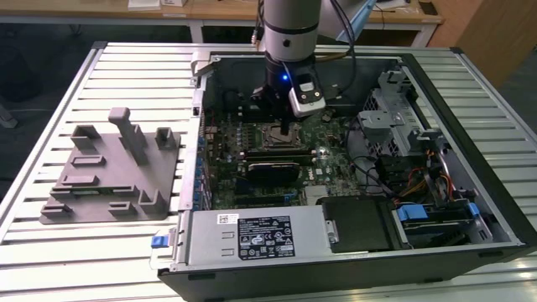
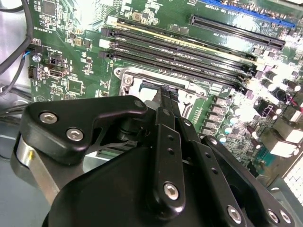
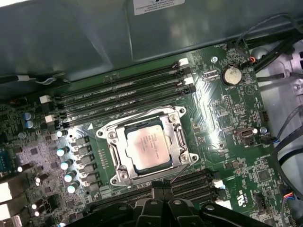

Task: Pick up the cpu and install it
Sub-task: 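Install the second cpu locking lever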

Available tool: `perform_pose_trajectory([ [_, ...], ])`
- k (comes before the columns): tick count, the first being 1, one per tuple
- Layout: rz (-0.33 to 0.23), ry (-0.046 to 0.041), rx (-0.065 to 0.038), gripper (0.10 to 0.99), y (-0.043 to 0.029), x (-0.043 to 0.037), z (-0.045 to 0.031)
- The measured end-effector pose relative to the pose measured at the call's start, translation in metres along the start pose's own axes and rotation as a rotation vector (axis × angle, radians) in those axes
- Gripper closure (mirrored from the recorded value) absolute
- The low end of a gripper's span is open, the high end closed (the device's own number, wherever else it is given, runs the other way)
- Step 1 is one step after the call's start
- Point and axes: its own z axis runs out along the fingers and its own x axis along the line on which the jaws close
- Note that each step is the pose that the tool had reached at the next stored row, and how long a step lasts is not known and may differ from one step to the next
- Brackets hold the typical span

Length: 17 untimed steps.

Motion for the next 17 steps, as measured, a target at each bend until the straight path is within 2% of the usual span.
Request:
perform_pose_trajectory([
  [11,-0.066,0.0,-0.004,0.98,-0.006,-0.0006,0.0043],
  [17,-0.092,0.0001,-0.006,0.98,-0.0109,0.009,0.0078],
])
